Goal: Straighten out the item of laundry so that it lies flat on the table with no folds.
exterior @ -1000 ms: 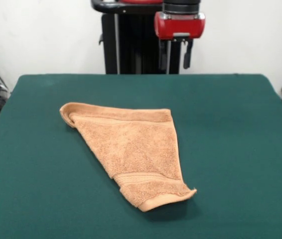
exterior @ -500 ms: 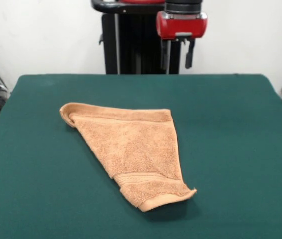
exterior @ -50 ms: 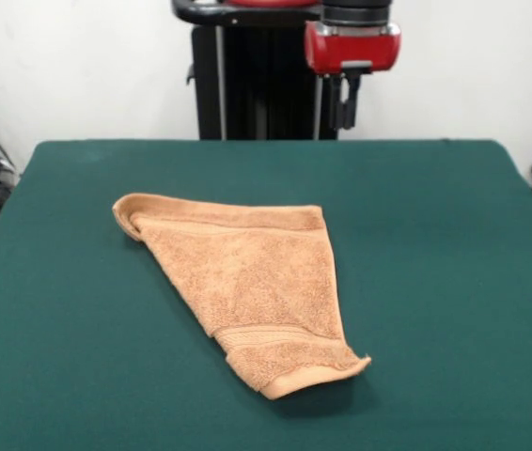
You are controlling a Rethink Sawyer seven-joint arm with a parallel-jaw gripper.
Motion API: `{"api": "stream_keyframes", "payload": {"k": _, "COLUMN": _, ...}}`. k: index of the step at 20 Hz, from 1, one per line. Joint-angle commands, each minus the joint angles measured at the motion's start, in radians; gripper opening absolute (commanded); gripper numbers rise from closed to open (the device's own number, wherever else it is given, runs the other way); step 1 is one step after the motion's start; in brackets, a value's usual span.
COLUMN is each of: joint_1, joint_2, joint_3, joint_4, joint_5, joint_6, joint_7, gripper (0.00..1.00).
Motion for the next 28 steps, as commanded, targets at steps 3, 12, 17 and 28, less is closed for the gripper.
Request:
{"api": "stream_keyframes", "payload": {"k": 3, "joint_1": 0.043, "joint_2": 0.017, "joint_3": 0.075, "joint_4": -0.021, "joint_5": 0.004, "joint_6": -0.018, "joint_7": 0.154, "gripper": 0.0}}
{"api": "stream_keyframes", "payload": {"k": 12, "joint_1": 0.038, "joint_2": 0.014, "joint_3": 0.09, "joint_4": -0.024, "joint_5": -0.002, "joint_6": -0.006, "joint_7": 0.139, "gripper": 0.0}}
{"api": "stream_keyframes", "payload": {"k": 17, "joint_1": 0.031, "joint_2": 0.023, "joint_3": 0.095, "joint_4": -0.018, "joint_5": -0.011, "joint_6": -0.056, "joint_7": 0.149, "gripper": 0.0}}
{"api": "stream_keyframes", "payload": {"k": 28, "joint_1": 0.054, "joint_2": -0.005, "joint_3": 0.089, "joint_4": -0.001, "joint_5": -0.002, "joint_6": -0.092, "joint_7": 0.173, "gripper": 0.0}}
